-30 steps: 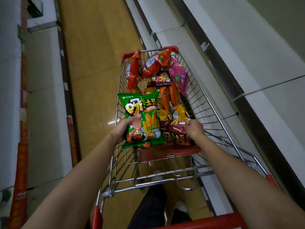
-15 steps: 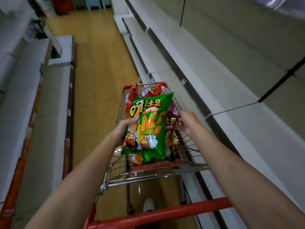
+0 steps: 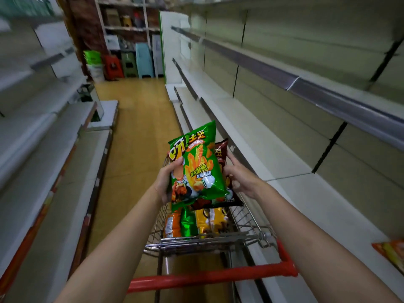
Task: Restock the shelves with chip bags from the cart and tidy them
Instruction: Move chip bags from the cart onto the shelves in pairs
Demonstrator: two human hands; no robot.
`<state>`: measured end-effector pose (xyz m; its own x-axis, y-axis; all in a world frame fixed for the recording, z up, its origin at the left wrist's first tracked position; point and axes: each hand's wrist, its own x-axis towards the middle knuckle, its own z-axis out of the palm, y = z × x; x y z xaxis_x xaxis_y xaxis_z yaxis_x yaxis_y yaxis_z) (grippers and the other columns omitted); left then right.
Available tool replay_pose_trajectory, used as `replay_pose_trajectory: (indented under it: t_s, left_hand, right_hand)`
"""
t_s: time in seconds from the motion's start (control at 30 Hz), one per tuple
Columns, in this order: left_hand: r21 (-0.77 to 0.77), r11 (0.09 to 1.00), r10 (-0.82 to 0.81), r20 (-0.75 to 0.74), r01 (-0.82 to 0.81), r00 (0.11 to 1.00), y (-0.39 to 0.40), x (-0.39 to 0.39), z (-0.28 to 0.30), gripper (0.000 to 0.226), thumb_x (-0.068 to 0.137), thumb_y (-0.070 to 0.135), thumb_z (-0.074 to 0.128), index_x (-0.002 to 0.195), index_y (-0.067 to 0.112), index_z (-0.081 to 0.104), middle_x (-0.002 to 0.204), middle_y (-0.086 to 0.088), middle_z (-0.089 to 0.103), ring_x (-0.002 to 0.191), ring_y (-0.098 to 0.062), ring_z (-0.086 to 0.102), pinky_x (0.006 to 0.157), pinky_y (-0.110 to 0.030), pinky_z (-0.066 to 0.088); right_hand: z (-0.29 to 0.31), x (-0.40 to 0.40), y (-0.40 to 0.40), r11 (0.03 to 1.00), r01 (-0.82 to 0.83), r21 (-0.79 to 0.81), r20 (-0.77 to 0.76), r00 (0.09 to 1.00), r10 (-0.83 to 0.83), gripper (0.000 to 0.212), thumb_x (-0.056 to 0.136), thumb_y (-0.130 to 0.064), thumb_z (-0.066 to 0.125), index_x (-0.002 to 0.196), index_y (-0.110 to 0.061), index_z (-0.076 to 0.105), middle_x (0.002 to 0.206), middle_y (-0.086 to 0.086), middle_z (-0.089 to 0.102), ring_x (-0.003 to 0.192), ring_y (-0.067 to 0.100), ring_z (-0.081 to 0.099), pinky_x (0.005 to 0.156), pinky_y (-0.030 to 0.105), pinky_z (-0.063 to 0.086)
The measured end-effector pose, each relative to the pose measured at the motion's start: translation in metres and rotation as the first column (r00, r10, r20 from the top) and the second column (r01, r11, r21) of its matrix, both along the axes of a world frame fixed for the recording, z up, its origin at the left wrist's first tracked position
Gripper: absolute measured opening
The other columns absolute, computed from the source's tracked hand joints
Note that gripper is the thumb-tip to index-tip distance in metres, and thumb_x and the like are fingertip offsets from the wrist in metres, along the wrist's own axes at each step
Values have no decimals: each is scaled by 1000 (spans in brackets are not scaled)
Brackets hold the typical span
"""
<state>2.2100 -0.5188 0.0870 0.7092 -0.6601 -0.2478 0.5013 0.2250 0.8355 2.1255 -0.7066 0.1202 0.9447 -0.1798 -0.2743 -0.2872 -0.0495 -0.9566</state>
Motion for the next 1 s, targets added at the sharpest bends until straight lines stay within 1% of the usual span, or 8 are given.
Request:
replay_pose_trajectory:
  t_s: [0.1,0.2,0.3,0.4,0.67,0.87,0.93,1.0]
  left_hand:
    - [-8,1000,-9,31,9,999,4,-17,15,36,80,40,51,95,8,61,75,-10,73,63,-24,71,55,-28,58]
    - [3,1000,-14,72,14,997,10,-32,24,37,76,39,58,95,8,60,76,-9,73,64,-24,71,57,-28,58]
    - [10,999,-50,120,50,991,20,-44,30,66,45,44,88,94,7,65,81,-12,74,68,-27,72,59,-31,58]
    - [-9,997,-70,134,72,988,25,-50,37,89,23,46,94,98,8,65,87,-13,74,74,-29,72,62,-33,59]
    - [-7,999,-34,174,36,984,20,-41,63,44,69,31,73,104,7,63,92,-13,73,78,-28,72,75,-36,58]
    - [127,990,-84,240,54,967,27,-26,68,106,40,59,88,126,7,54,118,-16,64,110,-33,60,108,-47,39]
    - [183,979,-142,276,93,951,35,-28,72,78,62,59,75,118,9,55,103,-11,68,96,-26,65,97,-37,48]
    - [226,964,-201,288,137,936,40,-21,67,42,84,46,59,105,10,56,78,-5,74,72,-19,72,68,-26,56]
  right_hand:
    - [-2,-8,3,995,-5,-97,-24,1000,3,70,95,-25,58,149,-28,14,140,7,47,101,18,54,64,23,42]
    - [-4,-14,1,985,6,-172,-21,1000,-10,91,86,-39,69,152,-27,7,144,7,46,121,25,51,94,40,47]
    - [-1,-28,4,980,10,-198,34,999,-3,112,71,-50,78,152,-28,5,142,6,48,124,25,51,105,47,42]
    - [-6,-35,4,980,60,-190,84,995,-44,136,43,-72,82,151,-31,10,140,4,52,123,25,54,104,52,43]
    - [36,-66,-1,921,322,-219,182,941,-286,128,33,-74,81,139,-26,27,125,1,58,110,25,61,95,48,51]
    - [50,-82,5,831,514,-214,255,850,-460,102,56,-60,82,136,-28,28,119,2,58,106,26,62,94,48,51]
    - [51,-88,13,811,548,-207,272,828,-490,109,50,-65,81,138,-30,26,120,2,58,107,27,61,95,49,50]
    - [48,-95,21,795,574,-198,279,810,-516,111,49,-65,81,139,-31,25,123,3,58,109,27,61,96,50,50]
